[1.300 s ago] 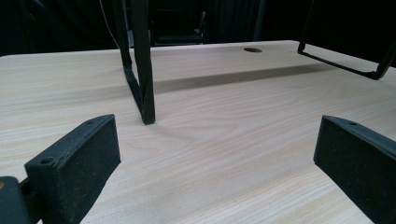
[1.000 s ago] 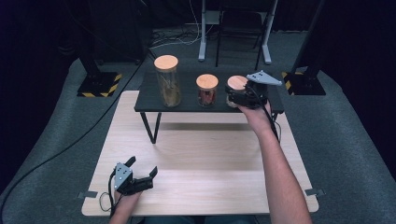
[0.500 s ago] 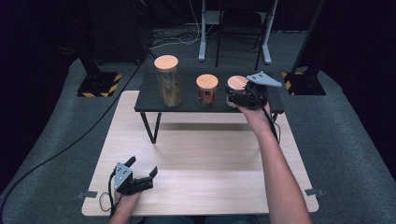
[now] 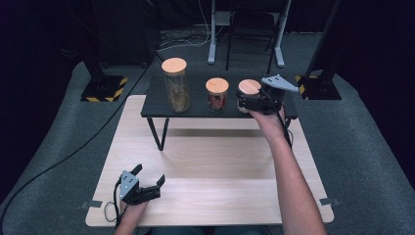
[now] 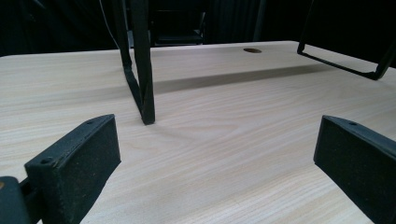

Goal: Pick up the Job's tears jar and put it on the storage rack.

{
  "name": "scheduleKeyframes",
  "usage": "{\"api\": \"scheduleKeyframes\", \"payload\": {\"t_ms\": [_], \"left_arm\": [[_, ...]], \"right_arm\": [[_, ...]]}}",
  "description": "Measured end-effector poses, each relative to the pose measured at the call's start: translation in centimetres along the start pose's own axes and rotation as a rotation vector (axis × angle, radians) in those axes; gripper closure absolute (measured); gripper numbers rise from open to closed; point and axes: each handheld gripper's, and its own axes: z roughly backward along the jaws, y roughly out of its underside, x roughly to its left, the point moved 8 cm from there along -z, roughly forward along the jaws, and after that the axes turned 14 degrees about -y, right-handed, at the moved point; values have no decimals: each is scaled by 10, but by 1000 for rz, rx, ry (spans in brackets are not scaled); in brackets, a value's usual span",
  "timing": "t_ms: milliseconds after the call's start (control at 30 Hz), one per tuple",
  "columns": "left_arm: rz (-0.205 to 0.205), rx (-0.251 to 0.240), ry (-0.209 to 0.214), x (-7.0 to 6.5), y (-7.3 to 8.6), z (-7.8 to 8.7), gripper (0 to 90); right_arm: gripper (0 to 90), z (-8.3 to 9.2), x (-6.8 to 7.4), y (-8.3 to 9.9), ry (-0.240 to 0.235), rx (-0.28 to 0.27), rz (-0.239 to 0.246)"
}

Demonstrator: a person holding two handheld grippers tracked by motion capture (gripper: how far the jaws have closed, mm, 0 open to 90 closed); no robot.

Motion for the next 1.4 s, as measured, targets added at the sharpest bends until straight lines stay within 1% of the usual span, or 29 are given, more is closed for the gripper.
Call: {"api": "scheduleKeyframes", "payload": {"t_ms": [300, 567, 1067, 1400], "left_arm": [[-3, 0, 0, 0, 0, 0, 0], [-6, 0, -1, -1, 0, 0, 0], [-7, 2, -3, -1, 0, 0, 0], [-8, 1, -5, -1, 0, -1, 0]], "right_arm": [[0, 12, 4, 2, -23, -26, 0], [0, 27, 6, 12, -34, -38, 4], [2, 52, 3, 36, -34, -47, 0], [2, 67, -1, 48, -23, -52, -2]]}}
